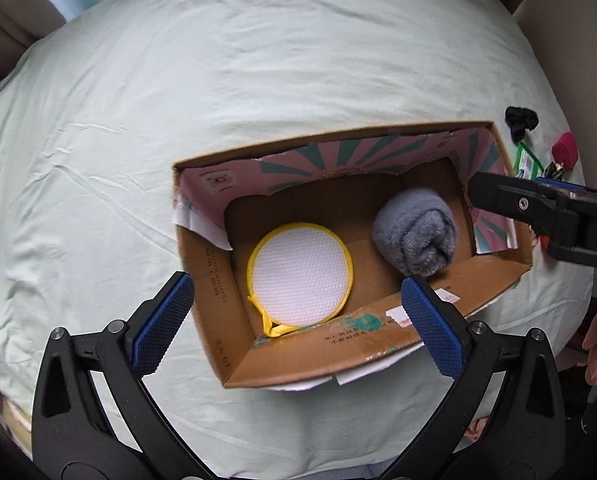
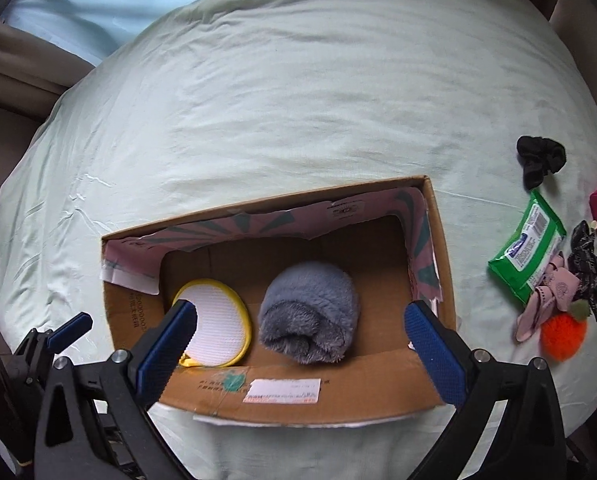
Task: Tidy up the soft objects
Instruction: 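Lift both tools out of the box and move toward the remaining items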
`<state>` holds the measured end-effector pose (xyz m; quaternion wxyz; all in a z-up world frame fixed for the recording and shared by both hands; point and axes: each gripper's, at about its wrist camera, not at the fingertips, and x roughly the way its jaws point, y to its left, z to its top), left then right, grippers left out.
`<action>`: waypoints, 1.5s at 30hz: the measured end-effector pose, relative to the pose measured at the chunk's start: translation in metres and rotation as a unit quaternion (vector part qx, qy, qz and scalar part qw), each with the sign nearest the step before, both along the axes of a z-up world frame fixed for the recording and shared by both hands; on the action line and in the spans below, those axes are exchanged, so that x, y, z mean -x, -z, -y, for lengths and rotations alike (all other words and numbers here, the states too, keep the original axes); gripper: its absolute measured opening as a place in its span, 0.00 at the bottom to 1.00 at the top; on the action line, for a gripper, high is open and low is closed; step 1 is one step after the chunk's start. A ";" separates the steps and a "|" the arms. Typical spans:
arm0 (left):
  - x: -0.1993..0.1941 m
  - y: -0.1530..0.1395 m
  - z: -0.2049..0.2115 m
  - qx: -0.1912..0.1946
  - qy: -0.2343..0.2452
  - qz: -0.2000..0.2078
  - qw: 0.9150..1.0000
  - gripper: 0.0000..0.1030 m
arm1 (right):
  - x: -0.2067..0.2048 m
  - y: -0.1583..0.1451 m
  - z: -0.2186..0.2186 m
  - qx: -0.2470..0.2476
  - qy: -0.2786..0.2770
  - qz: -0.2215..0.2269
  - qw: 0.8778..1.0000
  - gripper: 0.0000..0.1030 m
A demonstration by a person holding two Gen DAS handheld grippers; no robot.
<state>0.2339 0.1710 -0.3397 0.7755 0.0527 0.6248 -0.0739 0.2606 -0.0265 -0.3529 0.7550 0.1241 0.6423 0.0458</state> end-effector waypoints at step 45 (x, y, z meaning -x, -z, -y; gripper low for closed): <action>0.148 -0.244 0.058 0.037 -0.022 0.292 0.955 1.00 | 0.223 -0.253 0.131 0.134 0.092 0.334 0.928 1.00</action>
